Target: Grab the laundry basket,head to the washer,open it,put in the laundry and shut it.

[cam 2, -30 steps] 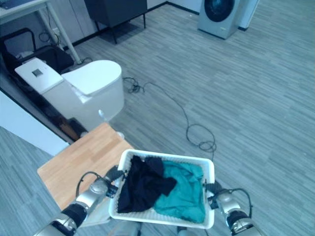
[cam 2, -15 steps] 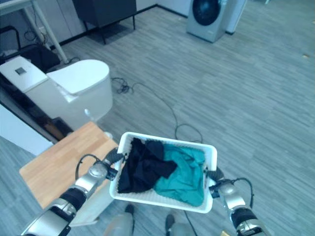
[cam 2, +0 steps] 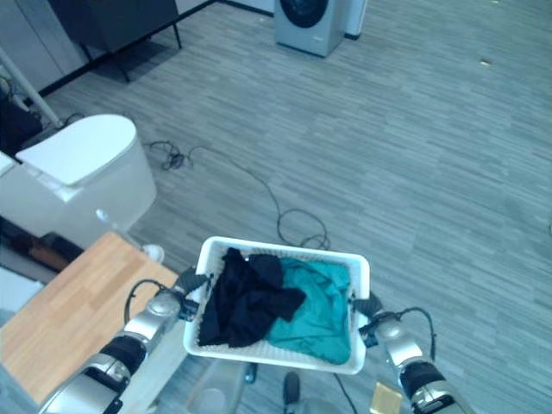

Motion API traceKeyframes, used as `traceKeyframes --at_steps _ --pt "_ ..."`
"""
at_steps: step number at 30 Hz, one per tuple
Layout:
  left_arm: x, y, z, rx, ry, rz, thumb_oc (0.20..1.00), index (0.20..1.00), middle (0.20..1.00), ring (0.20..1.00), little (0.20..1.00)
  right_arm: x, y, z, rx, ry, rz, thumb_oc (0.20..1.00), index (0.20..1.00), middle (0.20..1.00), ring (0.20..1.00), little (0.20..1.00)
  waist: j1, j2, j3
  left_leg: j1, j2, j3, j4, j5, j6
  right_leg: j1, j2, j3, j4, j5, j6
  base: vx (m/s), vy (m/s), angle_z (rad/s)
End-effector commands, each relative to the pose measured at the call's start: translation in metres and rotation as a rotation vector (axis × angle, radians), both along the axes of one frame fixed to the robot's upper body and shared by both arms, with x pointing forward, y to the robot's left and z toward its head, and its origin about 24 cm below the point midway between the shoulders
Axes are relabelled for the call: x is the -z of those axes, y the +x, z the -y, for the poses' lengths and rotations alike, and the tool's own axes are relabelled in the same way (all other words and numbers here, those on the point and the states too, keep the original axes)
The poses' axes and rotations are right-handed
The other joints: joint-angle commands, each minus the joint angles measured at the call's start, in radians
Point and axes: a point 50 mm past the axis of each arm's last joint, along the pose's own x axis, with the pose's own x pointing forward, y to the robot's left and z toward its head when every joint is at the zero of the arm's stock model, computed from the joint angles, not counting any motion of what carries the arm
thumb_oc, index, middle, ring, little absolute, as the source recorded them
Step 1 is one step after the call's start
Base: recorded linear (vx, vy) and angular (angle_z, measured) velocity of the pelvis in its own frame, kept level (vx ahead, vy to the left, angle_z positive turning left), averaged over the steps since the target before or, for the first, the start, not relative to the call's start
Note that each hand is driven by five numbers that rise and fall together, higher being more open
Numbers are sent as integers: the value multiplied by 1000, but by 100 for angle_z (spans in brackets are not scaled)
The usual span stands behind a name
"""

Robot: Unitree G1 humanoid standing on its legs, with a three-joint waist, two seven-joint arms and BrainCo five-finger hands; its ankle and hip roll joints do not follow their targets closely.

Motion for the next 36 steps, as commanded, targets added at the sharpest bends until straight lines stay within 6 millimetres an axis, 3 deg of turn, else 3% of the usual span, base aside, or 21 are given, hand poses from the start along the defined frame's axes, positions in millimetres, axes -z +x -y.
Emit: traceKeyframes --at_steps 1,2,3,5,7,8,9,11,12,14,15,18,23,25,27,28,29,30,34,35,36 --pt "-31 7 -34 -47 -17 156 200 200 200 200 200 -29 21 -7 -55 138 164 200 200 200 200 200 49 -90 -107 -50 -98 44 -11 47 117 168 -7 36 117 3 163 572 192 -12" --pt "-28 2 -37 -51 -8 144 200 200 200 200 200 -24 17 -9 -54 147 147 200 200 200 200 200 52 -108 -117 -12 -124 42 -6 4 141 137 -26 21 241 120 229 276 97 0" --pt "-28 2 -37 -51 -9 144 200 200 200 200 200 -25 17 -8 -54 147 147 200 200 200 200 200 54 -105 -120 -15 -119 42 -7 6 139 133 -23 23 240 123 229 408 149 9" --pt "-24 -2 -38 -46 -1 128 200 200 200 200 200 -20 14 -8 -52 144 122 200 200 200 200 200 38 -90 -105 62 -129 8 -10 -47 177 33 -40 -14 534 304 302 444 186 30" --pt "-24 -2 -37 -38 5 125 200 200 200 200 200 -20 14 -6 -49 139 122 200 200 200 200 200 25 -70 -103 91 -117 -10 -18 -58 185 -14 -24 -29 621 303 297 419 166 54" --pt "-25 1 -35 -29 12 123 200 200 200 200 200 -23 14 0 -23 134 137 200 200 200 200 200 -17 -28 -91 171 -98 -56 -31 -85 191 -150 -16 -83 740 200 255 321 100 50" --pt "-25 0 -35 -29 12 123 200 200 200 200 200 -23 14 0 -23 134 137 200 200 200 200 200 -17 -28 -91 170 -98 -57 -31 -85 191 -150 -16 -84 740 200 255 454 125 106" --pt "-27 5 -30 -5 25 119 200 200 200 200 200 -26 13 9 -3 113 145 200 200 200 200 200 -70 -2 -78 235 -88 -106 -28 -102 178 -253 -42 -134 664 122 208 421 -1 94" --pt "-32 13 -21 34 33 134 200 200 200 200 200 -31 11 24 37 89 164 200 200 200 200 200 -113 -2 -79 282 -95 -156 -17 -125 159 -298 -28 -130 477 77 191 445 -55 48" --pt "-33 15 -19 41 35 137 200 200 200 200 200 -34 11 30 53 82 175 200 200 200 200 200 -138 -2 -76 317 -94 -184 -19 -154 148 -300 -23 -123 328 67 189 498 -116 113" --pt "-31 16 -16 50 42 131 200 200 200 200 200 -41 15 34 54 74 196 200 200 200 200 200 -162 -8 -80 378 -97 -208 -39 -200 134 -344 -45 -111 88 115 205 524 -127 109" --pt "-28 16 -16 37 46 124 200 200 200 200 200 -43 17 34 60 75 205 200 200 200 200 200 -182 12 -73 466 -74 -217 -54 -237 119 -424 -55 -154 -90 202 240 534 -100 21" --pt "-28 18 -8 61 44 128 200 200 200 200 200 -39 11 37 75 79 190 200 200 200 200 200 -213 17 -117 555 -27 -224 -41 -246 86 -394 -55 -200 -64 268 223 477 -170 21" --pt "-22 16 -2 76 41 103 200 200 200 200 200 -35 5 40 90 76 180 200 200 200 200 200 -236 44 -156 524 34 -194 136 -136 33 -340 -19 -208 -3 257 179 619 -295 44" --pt "-22 16 -3 76 41 103 200 200 200 200 200 -35 5 40 90 76 180 200 200 200 200 200 -236 50 -158 526 41 -193 137 -142 33 -339 -13 -210 -2 252 180 308 -198 2" --pt "-23 15 -4 65 30 102 200 200 200 200 200 -33 2 41 128 92 186 200 200 200 200 200 -230 24 -148 361 105 -112 513 44 42 -240 -9 -204 10 194 114 415 -302 11" --pt "-23 15 -4 65 30 103 200 200 200 200 200 -33 2 41 128 93 186 200 200 200 200 200 -230 27 -147 356 108 -113 524 38 42 -241 -5 -205 11 194 114 627 -508 14" --pt "-27 17 -7 64 35 115 200 200 200 200 200 -33 1 42 134 89 195 200 200 200 200 200 -202 9 -119 251 117 -103 690 73 63 -185 13 -172 10 161 77 308 -302 -7" --pt "-32 23 -1 62 16 139 200 200 200 200 200 -35 5 40 133 82 202 200 200 200 200 200 -157 -20 -75 78 133 -18 720 -30 90 -100 -7 -171 -10 119 73 294 -151 -34" --pt "-38 26 1 62 5 168 200 200 200 200 200 -35 6 38 119 83 196 200 200 200 200 200 -117 -14 -58 14 101 32 577 -65 81 -52 1 -150 -11 92 79 217 25 -18" --pt "-38 26 1 62 5 168 200 200 200 200 200 -35 6 37 119 84 197 200 200 200 200 200 -116 -19 -59 17 97 36 569 -59 82 -53 -4 -148 -11 94 79 222 24 -47"
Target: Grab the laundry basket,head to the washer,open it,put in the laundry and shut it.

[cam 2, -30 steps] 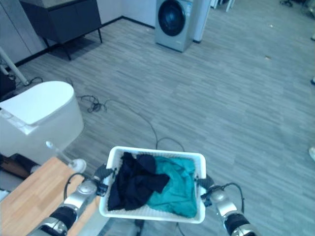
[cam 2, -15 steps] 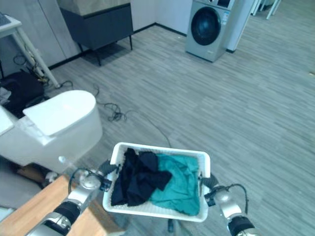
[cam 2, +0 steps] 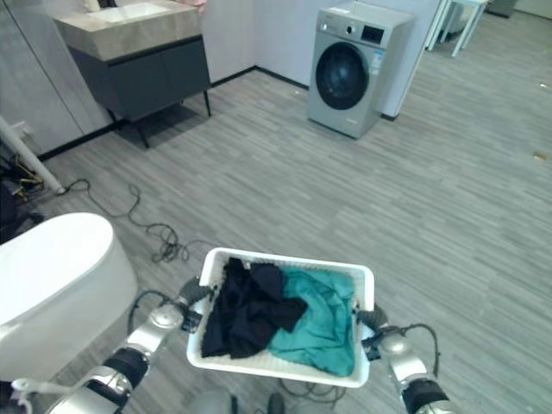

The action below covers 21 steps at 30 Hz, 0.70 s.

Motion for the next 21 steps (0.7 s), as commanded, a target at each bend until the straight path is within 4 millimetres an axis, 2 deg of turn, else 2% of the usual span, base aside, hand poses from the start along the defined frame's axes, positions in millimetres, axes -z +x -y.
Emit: traceKeyframes --at_steps 1,2,3,4,7,8,9,10,12,14,15,16,17,18,19,20,21 --pt "-36 24 -10 15 -22 149 200 200 200 200 200 -39 20 31 28 43 183 200 200 200 200 200 42 22 5 192 10 42 -368 -21 -52 19 -62 20 -58 19 155 266 74 -62" --pt "-41 25 -11 11 -34 181 200 200 200 200 200 -40 21 29 8 46 189 200 200 200 200 200 79 35 12 171 -30 59 -641 -23 -61 68 -48 45 -61 -17 169 423 106 -76" --pt "-43 25 -10 14 -33 189 200 200 200 200 200 -39 21 28 5 45 188 200 200 200 200 200 93 43 12 177 -48 55 -787 9 -67 91 -39 52 -59 -35 171 747 167 -57" --pt "-43 24 -11 18 -34 190 200 200 200 200 200 -38 22 25 4 51 189 200 200 200 200 200 121 67 5 157 -91 23 -981 64 -75 133 -8 76 -53 -73 164 492 91 -64" --pt "-42 23 -11 28 -33 185 200 200 200 200 200 -35 23 22 9 63 185 200 200 200 200 200 141 69 10 136 -126 -6 -1084 97 -85 176 5 109 -38 -110 159 405 69 -38" --pt "-40 21 -12 27 -32 178 200 200 200 200 200 -34 25 18 8 78 187 200 200 200 200 200 152 66 12 116 -135 -29 -1089 106 -87 197 9 132 -34 -123 156 476 91 -45" --pt "-39 20 -13 24 -35 172 200 200 200 200 200 -32 27 13 2 87 179 200 200 200 200 200 171 63 10 99 -141 -82 -1072 108 -89 217 8 162 -22 -135 155 510 136 -68" --pt "-37 19 -14 26 -32 161 200 200 200 200 200 -30 28 9 -4 92 166 200 200 200 200 200 178 62 -2 107 -134 -119 -1069 112 -89 234 5 183 -15 -155 164 476 168 -59" --pt "-33 17 -14 27 -30 146 200 200 200 200 200 -25 28 6 -10 94 146 200 200 200 200 200 180 65 -19 135 -121 -121 -1039 146 -78 256 -11 199 14 -175 171 512 220 -51" --pt "-33 16 -16 33 -10 150 200 200 200 200 200 -20 23 5 -11 104 124 200 200 200 200 200 187 44 -43 140 -133 -101 -983 145 -65 259 -43 199 79 -136 200 526 224 -43" --pt "-30 15 -17 36 -1 136 200 200 200 200 200 -15 19 5 -1 111 104 200 200 200 200 200 190 26 -54 153 -155 -94 -966 126 -52 252 -68 194 145 -73 232 457 194 -35" --pt "-28 14 -18 38 10 126 200 200 200 200 200 -12 17 5 1 109 89 200 200 200 200 200 191 22 -66 173 -162 -92 -959 108 -39 213 -80 186 240 2 267 313 134 -27" --pt "-28 14 -18 38 11 126 200 200 200 200 200 -12 17 5 1 109 89 200 200 200 200 200 191 21 -66 173 -163 -92 -959 108 -38 214 -81 186 241 1 267 549 320 -21" --pt "-27 13 -18 56 23 115 200 200 200 200 200 -9 14 5 -6 109 74 200 200 200 200 200 166 38 -53 262 -165 -78 -952 46 6 94 -102 142 576 215 341 413 254 -18" --pt "-27 13 -18 56 23 115 200 200 200 200 200 -9 14 4 -6 109 74 200 200 200 200 200 166 35 -52 262 -169 -77 -951 46 6 92 -105 142 583 210 341 565 354 -14" --pt "-27 13 -19 52 25 113 200 200 200 200 200 -10 14 3 -12 112 79 200 200 200 200 200 152 48 -48 299 -167 -78 -958 26 20 49 -112 119 652 207 334 387 256 -4" --pt "-28 13 -20 48 26 117 200 200 200 200 200 -10 13 4 -20 108 79 200 200 200 200 200 121 86 -39 374 -150 -103 -981 0 39 -83 -106 81 723 142 298 391 252 -7"
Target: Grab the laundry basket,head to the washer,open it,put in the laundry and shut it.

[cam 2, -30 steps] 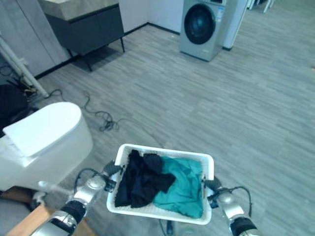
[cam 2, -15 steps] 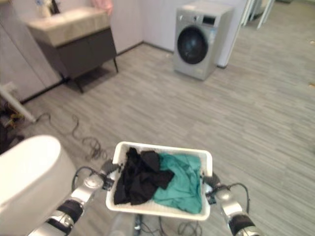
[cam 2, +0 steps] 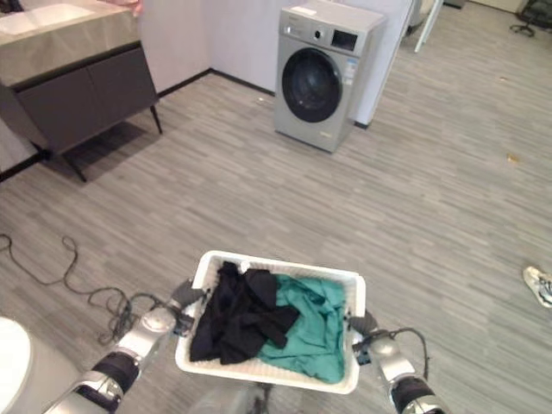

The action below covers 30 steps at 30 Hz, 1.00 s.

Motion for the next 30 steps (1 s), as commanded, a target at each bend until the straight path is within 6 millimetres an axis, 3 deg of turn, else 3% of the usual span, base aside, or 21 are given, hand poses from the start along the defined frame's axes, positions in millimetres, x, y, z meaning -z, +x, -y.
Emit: traceKeyframes --at_steps 1,2,5,6,7,8,9,14,15,16,17,18,19,20,23,24,26,27,28,29,30 --pt "-32 20 -7 65 -7 144 200 200 200 200 200 -28 23 20 -21 53 140 200 200 200 200 200 0 74 -57 64 140 -96 -68 4 -17 -124 -23 -48 -130 101 -28 515 200 1" --pt "-34 22 -5 77 -5 145 200 200 200 200 200 -28 20 25 -12 45 138 200 200 200 200 200 -44 81 -42 126 128 -143 -78 -24 -10 -235 15 -45 -197 26 -58 278 41 11" --pt "-36 23 -5 83 -5 153 200 200 200 200 200 -29 14 33 6 42 138 200 200 200 200 200 -81 75 -41 168 116 -184 -80 -57 -19 -256 41 -27 -382 2 -56 445 -17 72" --pt "-40 28 -2 93 1 173 200 200 200 200 200 -35 16 39 22 45 169 200 200 200 200 200 -104 58 -37 209 96 -219 -83 -101 -36 -282 22 11 -693 -10 -50 438 -64 107" --pt "-40 28 -2 93 0 173 200 200 200 200 200 -35 16 39 22 44 169 200 200 200 200 200 -107 64 -35 214 101 -224 -83 -105 -36 -270 25 5 -706 -6 -51 650 -113 84" --pt "-40 31 2 103 15 177 200 200 200 200 200 -38 15 44 42 47 181 200 200 200 200 200 -131 56 -31 263 95 -258 -79 -150 -46 -334 10 58 -892 47 -29 517 -69 46" --pt "-41 32 4 107 16 182 200 200 200 200 200 -41 16 46 46 46 194 200 200 200 200 200 -141 69 -26 290 107 -265 -74 -170 -48 -346 8 50 -966 74 -18 504 -70 47" --pt "-41 32 6 110 22 189 200 200 200 200 200 -42 18 45 48 52 204 200 200 200 200 200 -159 75 -53 395 142 -279 -82 -199 -69 -363 -9 -48 -1008 103 -9 479 -125 37" --pt "-40 31 6 108 15 187 200 200 200 200 200 -41 17 45 50 55 200 200 200 200 200 200 -165 60 -72 409 148 -281 -68 -190 -83 -345 -21 -43 -987 151 -13 617 -256 79" --pt "-36 30 8 99 10 174 200 200 200 200 200 -43 16 50 53 42 202 200 200 200 200 200 -179 63 -112 420 198 -278 -2 -167 -119 -315 -9 -56 -940 174 -27 596 -261 86" --pt "-36 30 8 99 9 174 200 200 200 200 200 -43 16 51 53 42 202 200 200 200 200 200 -181 66 -113 418 201 -280 0 -169 -120 -315 -8 -59 -939 173 -27 732 -348 99" --pt "-32 29 11 105 3 160 200 200 200 200 200 -39 10 55 76 39 186 200 200 200 200 200 -193 72 -132 384 249 -254 130 -84 -157 -275 11 -76 -906 148 -53 316 -165 45" --pt "-32 28 11 105 3 160 200 200 200 200 200 -39 10 55 76 39 186 200 200 200 200 200 -194 73 -133 381 250 -255 134 -87 -157 -276 12 -77 -905 148 -54 603 -361 40" --pt "-31 27 10 92 -8 152 200 200 200 200 200 -39 10 56 87 42 189 200 200 200 200 200 -185 58 -124 263 297 -198 394 38 -151 -193 21 -90 -911 112 -92 287 -190 20" --pt "-35 29 8 90 -9 160 200 200 200 200 200 -41 12 55 85 37 203 200 200 200 200 200 -162 43 -106 181 315 -169 537 56 -117 -141 49 -64 -918 80 -136 310 -294 13" --pt "-40 33 12 101 -13 180 200 200 200 200 200 -45 13 56 93 26 221 200 200 200 200 200 -146 20 -80 93 354 -131 614 67 -96 -96 48 -55 -927 57 -156 333 -358 -2" --pt "-43 36 14 104 -15 186 200 200 200 200 200 -45 14 57 96 23 222 200 200 200 200 200 -137 12 -68 41 348 -115 616 22 -81 -78 44 -54 -932 43 -158 254 -166 2" --pt "-46 39 18 104 -27 198 200 200 200 200 200 -47 15 57 94 19 226 200 200 200 200 200 -115 9 -45 -23 319 -83 526 -49 -81 -34 43 -51 -940 14 -154 202 -35 -19" --pt "-46 39 18 105 -27 199 200 200 200 200 200 -47 16 57 94 20 226 200 200 200 200 200 -115 5 -46 -22 315 -82 520 -43 -80 -36 39 -51 -940 15 -153 266 -36 -32" --pt "-46 38 19 109 -30 201 200 200 200 200 200 -48 16 56 87 22 229 200 200 200 200 200 -109 6 -43 -32 306 -65 451 -56 -90 -26 37 -49 -942 5 -149 218 27 -32" --pt "-46 38 22 111 -33 211 200 200 200 200 200 -48 15 56 89 27 238 200 200 200 200 200 -96 11 -31 -87 294 -33 262 -48 -118 3 37 -56 -958 -11 -141 235 29 -24"
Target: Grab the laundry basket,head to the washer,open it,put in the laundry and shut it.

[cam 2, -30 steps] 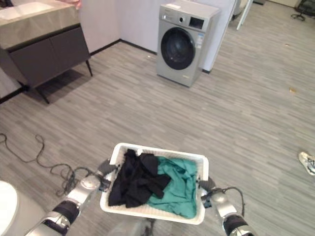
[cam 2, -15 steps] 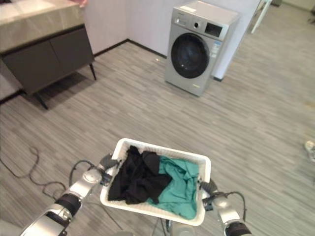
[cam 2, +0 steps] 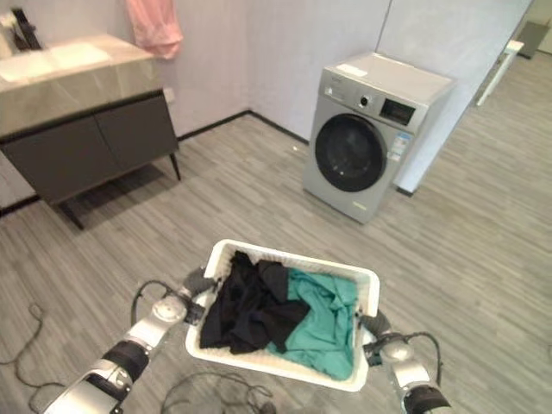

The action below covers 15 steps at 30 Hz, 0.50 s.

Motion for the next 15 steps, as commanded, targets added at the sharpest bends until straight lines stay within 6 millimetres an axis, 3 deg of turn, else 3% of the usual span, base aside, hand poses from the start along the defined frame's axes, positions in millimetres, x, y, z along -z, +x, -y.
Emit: traceKeyframes --at_steps 1,2,3,6,11,12,15 --pt "-33 23 0 43 -43 139 200 200 200 200 200 -37 16 33 39 33 190 200 200 200 200 200 19 37 0 93 3 55 -339 98 -12 -24 -58 -10 -30 -33 156 388 59 -9" --pt "-31 21 -3 30 -47 138 200 200 200 200 200 -36 16 30 32 42 191 200 200 200 200 200 54 58 16 73 -42 44 -537 154 -27 23 -35 7 -38 -52 156 230 36 -5" --pt "-32 21 -3 30 -47 138 200 200 200 200 200 -36 16 30 32 42 191 200 200 200 200 200 54 56 16 77 -43 45 -548 162 -27 22 -37 8 -39 -51 156 318 58 -6" --pt "-28 15 -11 8 -52 130 200 200 200 200 200 -30 14 25 25 54 180 200 200 200 200 200 96 80 21 47 -77 -1 -739 229 -41 80 -6 51 -33 -93 149 314 55 -42" --pt "-21 8 -20 -15 -56 108 200 200 200 200 200 -20 16 15 17 75 133 200 200 200 200 200 144 102 16 14 -83 -64 -764 262 -49 151 -1 143 -16 -148 147 361 146 -88" --pt "-19 6 -21 -11 -48 103 200 200 200 200 200 -17 14 14 7 75 118 200 200 200 200 200 149 110 -7 47 -66 -58 -752 304 -49 166 -16 152 -9 -165 153 466 329 -66" --pt "-19 6 -24 -13 -35 101 200 200 200 200 200 -13 10 13 15 88 105 200 200 200 200 200 152 98 -23 49 -71 -24 -698 299 -39 175 -43 145 25 -182 165 317 214 -67"
